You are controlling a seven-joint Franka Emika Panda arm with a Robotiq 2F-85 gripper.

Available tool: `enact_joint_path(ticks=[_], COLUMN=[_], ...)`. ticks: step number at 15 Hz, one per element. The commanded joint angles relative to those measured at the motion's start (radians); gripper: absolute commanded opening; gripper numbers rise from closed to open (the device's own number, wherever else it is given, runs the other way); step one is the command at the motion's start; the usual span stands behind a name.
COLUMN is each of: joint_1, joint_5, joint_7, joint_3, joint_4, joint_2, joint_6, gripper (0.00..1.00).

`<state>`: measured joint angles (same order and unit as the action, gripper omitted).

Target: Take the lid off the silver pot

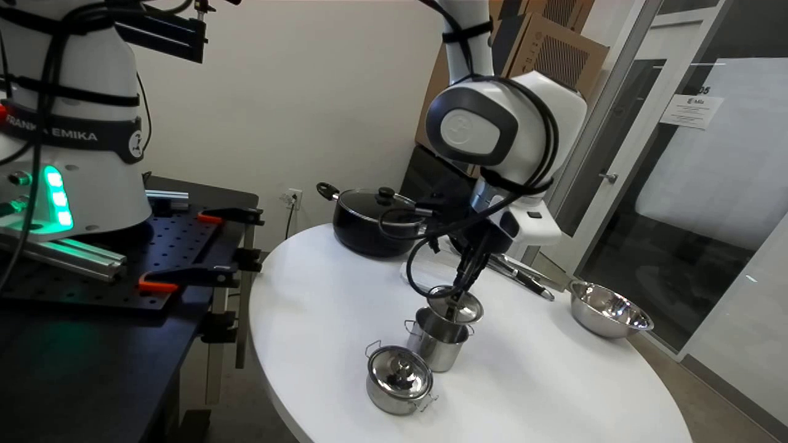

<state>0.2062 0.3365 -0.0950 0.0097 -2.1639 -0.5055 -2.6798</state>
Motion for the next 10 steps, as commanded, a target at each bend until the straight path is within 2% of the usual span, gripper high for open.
enact_joint_path(ticks=[1,5,10], joint_1=[0.001,-0.077,-0.178], joint_5=[0.015,-0.060,-0.165], joint_7=[0.097,0.114,0.076], joint_3=[0.033,0.024,0.012], joint_4=[-0.135,-0.217,-0.227], joint_2=[0.142,0.157,0.035], joint_6=[-0.023,-0.037,-0.173], gripper=[0.00,0.00,0.00])
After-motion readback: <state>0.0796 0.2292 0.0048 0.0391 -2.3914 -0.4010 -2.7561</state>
